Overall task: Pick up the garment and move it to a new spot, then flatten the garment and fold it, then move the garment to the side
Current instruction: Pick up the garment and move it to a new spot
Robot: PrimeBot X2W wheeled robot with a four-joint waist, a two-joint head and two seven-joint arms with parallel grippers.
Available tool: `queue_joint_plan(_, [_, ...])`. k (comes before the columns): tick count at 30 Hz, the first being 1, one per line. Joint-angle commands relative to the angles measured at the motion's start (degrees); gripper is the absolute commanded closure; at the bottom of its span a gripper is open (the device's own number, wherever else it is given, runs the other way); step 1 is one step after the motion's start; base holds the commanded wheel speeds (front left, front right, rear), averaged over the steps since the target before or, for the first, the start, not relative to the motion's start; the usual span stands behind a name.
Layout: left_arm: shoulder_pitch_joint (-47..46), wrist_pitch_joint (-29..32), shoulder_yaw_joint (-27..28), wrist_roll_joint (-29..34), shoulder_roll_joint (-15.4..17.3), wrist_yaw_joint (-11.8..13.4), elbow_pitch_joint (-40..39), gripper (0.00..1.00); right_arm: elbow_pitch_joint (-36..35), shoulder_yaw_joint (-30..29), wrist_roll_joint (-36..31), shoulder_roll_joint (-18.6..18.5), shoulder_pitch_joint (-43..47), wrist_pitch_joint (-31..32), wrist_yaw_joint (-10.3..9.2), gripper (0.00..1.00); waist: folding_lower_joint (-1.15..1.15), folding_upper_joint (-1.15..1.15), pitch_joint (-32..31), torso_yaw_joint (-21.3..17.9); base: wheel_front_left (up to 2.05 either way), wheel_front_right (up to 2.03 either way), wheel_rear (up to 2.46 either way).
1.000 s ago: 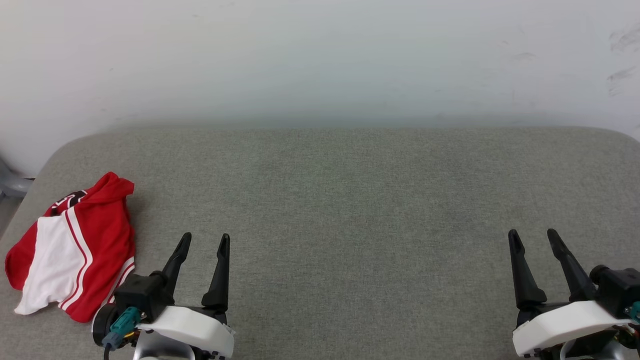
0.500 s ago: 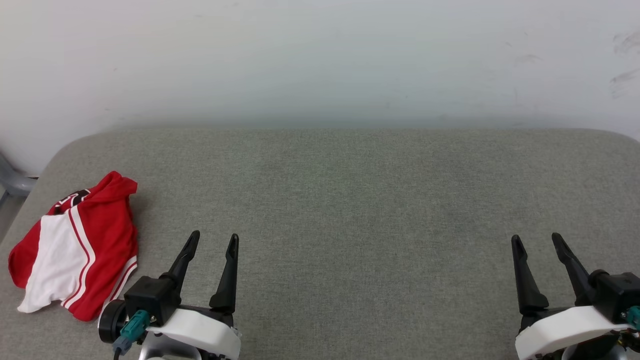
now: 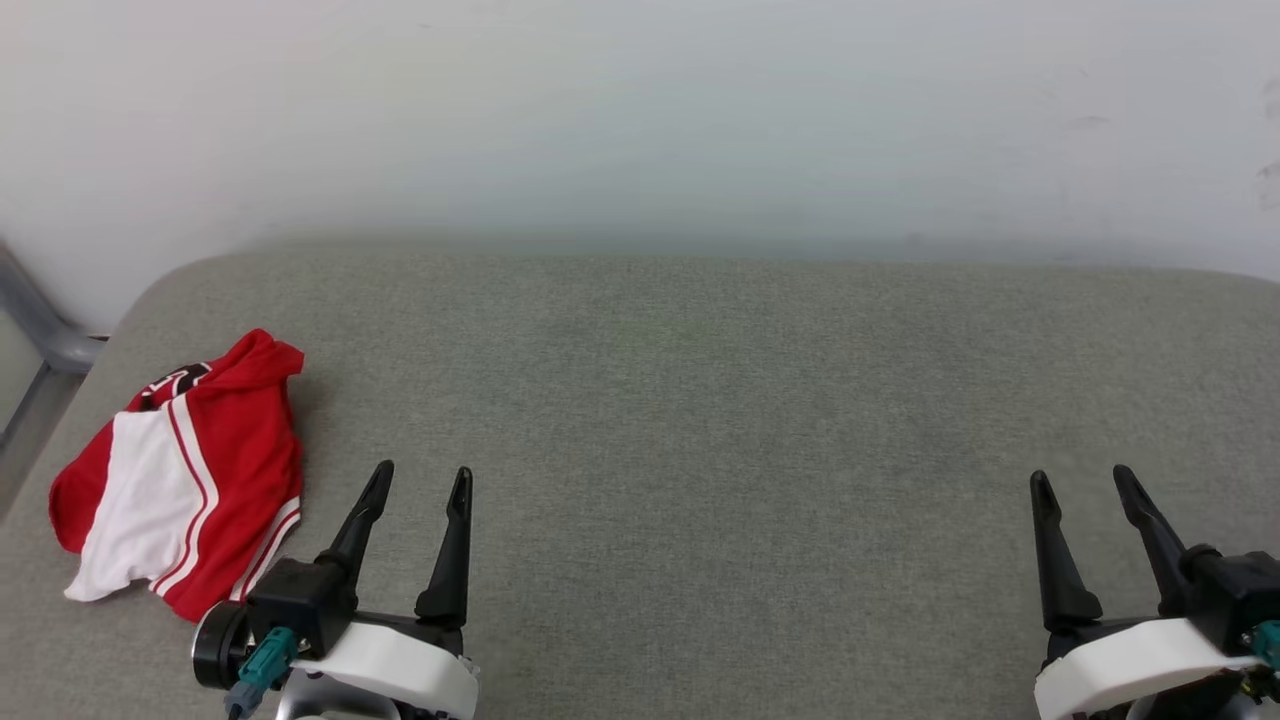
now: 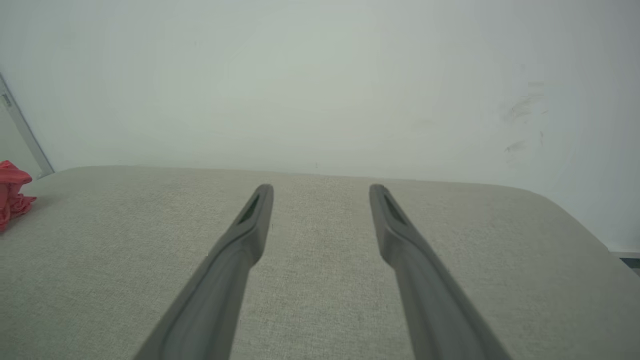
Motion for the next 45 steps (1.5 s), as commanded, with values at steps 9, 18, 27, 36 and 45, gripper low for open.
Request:
queue_joint_plan(9, [-0.3,-1.3,2.1,3.3,-0.6,-0.6,2.0,0.0,-1.7,2.0,-2.6,0.0,0.1,-0.9,-0.02,0.0,0.0,0.0,-0.1,7.9,0.0,0.0,0.0])
queue_joint_plan(18, [0.0,-1.2,5.0,3.9,-0.7,-0.3,2.8,0.0,-2.2,3.7,-1.7,0.0,0.6,-0.5,-0.02,0.0,0.0,0.0,-0.2,15.5,0.0,0.0,0.0])
queue_joint_plan(27, [0.3,-1.2,6.7,3.8,-0.9,-0.6,3.6,0.0,-2.6,5.3,-1.2,0.0,-0.3,-0.9,-0.02,0.0,0.0,0.0,-0.1,21.0,0.0,0.0,0.0])
queue_joint_plan(36, [0.8,-1.2,7.2,4.0,-0.8,-0.8,4.0,0.0,-2.7,5.4,-0.5,0.0,-0.3,-1.3,-0.02,0.0,0.0,0.0,-0.1,23.2,0.0,0.0,0.0])
queue_joint_plan(45, [-2.9,-1.2,6.8,2.4,0.6,-1.2,6.6,0.0,-3.5,5.5,-1.4,0.0,-1.3,-0.5,-0.02,0.0,0.0,0.0,2.7,22.2,0.0,0.0,0.0])
